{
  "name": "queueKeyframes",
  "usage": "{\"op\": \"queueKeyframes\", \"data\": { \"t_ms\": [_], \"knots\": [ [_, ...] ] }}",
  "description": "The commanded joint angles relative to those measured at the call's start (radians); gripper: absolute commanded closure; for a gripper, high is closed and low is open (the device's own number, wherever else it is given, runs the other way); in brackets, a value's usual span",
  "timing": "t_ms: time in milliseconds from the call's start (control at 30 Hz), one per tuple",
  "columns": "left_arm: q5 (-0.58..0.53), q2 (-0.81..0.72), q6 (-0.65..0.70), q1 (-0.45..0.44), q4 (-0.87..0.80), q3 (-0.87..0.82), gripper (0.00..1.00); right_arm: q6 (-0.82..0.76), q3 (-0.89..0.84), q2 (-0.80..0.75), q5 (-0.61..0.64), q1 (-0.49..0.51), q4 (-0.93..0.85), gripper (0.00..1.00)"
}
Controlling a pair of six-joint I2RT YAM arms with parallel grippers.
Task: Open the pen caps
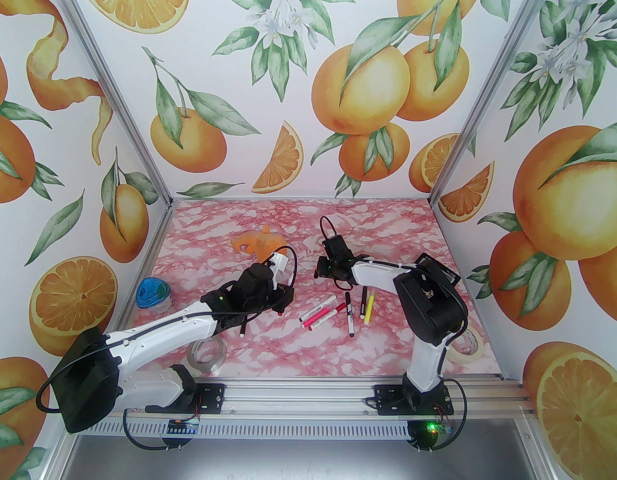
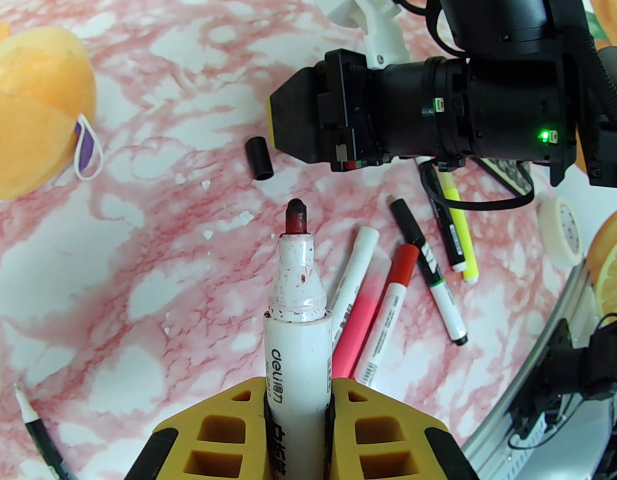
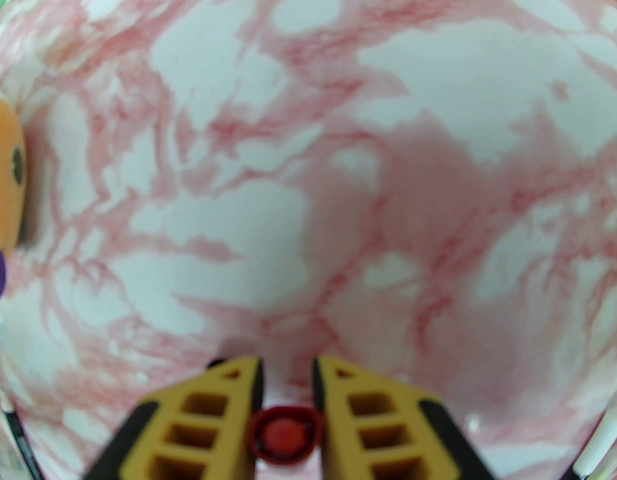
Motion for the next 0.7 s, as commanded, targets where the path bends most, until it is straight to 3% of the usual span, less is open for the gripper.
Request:
{"op": "queueKeyframes", "data": {
  "t_ms": [0, 667],
  "knots": [
    [0.007, 0.003, 0.006, 0.006, 0.03, 0.002, 0.95, -0.01, 0.024, 0.017, -0.004, -0.007, -0.015, 0.73],
    [-0.002, -0.008, 0.001, 0.005, 0.027, -0.015, 0.94, -0.003, -0.007, -0.03, -0.032, -0.006, -0.002, 0.7]
  ]
}}
